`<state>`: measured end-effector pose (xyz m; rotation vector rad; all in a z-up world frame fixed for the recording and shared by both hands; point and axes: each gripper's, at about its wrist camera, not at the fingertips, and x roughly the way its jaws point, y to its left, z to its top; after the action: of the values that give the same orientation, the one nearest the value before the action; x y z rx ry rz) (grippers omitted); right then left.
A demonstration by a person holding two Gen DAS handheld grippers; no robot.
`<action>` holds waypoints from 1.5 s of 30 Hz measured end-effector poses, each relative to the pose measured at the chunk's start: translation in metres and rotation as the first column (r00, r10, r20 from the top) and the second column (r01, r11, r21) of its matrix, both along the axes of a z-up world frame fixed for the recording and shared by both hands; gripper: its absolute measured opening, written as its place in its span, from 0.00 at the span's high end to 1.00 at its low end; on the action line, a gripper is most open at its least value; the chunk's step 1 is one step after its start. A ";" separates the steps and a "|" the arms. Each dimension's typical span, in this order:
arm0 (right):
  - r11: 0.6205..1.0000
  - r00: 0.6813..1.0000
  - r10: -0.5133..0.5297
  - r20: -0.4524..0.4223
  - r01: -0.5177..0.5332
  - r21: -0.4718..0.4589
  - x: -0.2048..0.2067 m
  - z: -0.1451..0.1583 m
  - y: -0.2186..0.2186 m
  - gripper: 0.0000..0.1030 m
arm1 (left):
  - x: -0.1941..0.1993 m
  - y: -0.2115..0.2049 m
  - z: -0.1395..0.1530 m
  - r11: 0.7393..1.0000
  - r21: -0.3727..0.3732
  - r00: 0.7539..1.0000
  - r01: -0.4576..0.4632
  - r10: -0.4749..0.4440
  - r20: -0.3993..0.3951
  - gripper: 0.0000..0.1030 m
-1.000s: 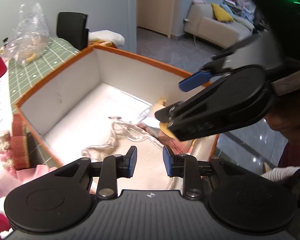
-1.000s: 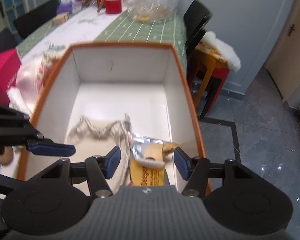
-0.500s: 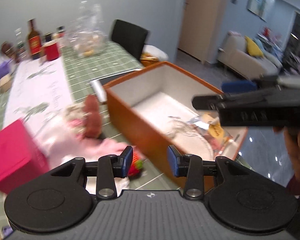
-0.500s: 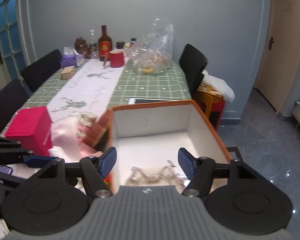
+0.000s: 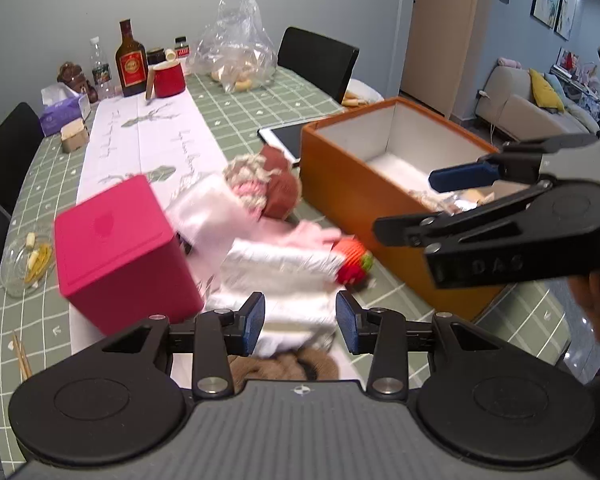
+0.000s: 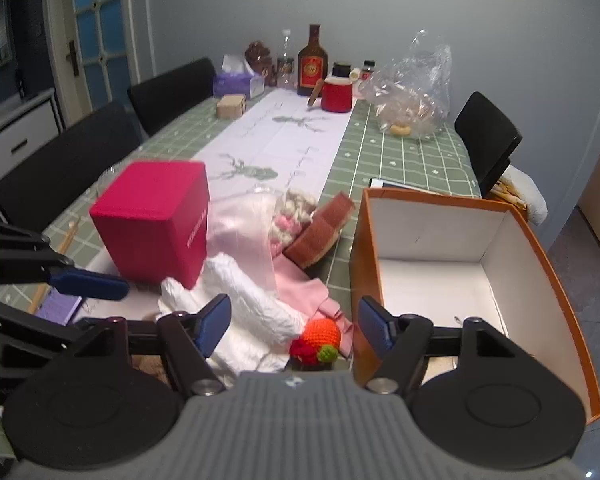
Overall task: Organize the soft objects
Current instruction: 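Move the left tool to the brown teddy bear while the right moves to the white diapers, then grasp the brown teddy bear with the left gripper while the right grasps a white diaper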
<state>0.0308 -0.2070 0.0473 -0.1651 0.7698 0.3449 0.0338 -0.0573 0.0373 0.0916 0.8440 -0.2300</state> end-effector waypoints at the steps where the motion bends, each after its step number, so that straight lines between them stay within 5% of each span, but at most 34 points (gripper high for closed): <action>1: 1.000 1.000 0.002 -0.007 -0.002 -0.022 0.001 -0.004 0.003 0.33 | -0.001 0.006 -0.006 1.000 -0.002 1.000 0.001 -0.001 -0.003 0.54; 15: 0.971 0.983 0.121 -0.137 -0.146 -0.191 0.020 -0.053 0.047 0.30 | -0.002 0.062 -0.058 1.000 0.001 0.997 -0.001 0.001 -0.083 0.49; 19: 0.973 0.982 0.114 -0.152 -0.141 -0.182 0.033 -0.056 0.051 0.30 | -0.007 0.066 -0.067 0.999 -0.038 0.996 0.007 -0.011 -0.090 0.42; 21: 0.978 0.981 0.105 -0.162 -0.131 -0.164 0.041 -0.058 0.051 0.29 | -0.010 0.067 -0.068 0.998 -0.065 0.996 0.000 -0.006 -0.085 0.30; 28: 0.975 0.967 0.167 -0.191 -0.191 -0.116 0.039 -0.073 0.059 0.28 | -0.010 0.059 -0.081 0.984 -0.174 0.987 -0.019 -0.009 -0.158 0.28; 41: 0.960 0.960 0.221 -0.172 -0.245 -0.136 0.032 -0.074 0.066 0.23 | 0.006 0.057 -0.115 0.980 -0.181 0.985 -0.079 0.048 -0.168 0.13; 45: 0.957 0.957 0.225 -0.183 -0.252 -0.146 0.031 -0.078 0.067 0.23 | 0.003 0.051 -0.116 0.987 -0.149 0.989 -0.057 0.035 -0.146 0.20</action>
<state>0.0615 -0.1404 -0.0309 -0.3950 0.9460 0.5288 0.0366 -0.0068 -0.0783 -0.0886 0.9669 -0.2588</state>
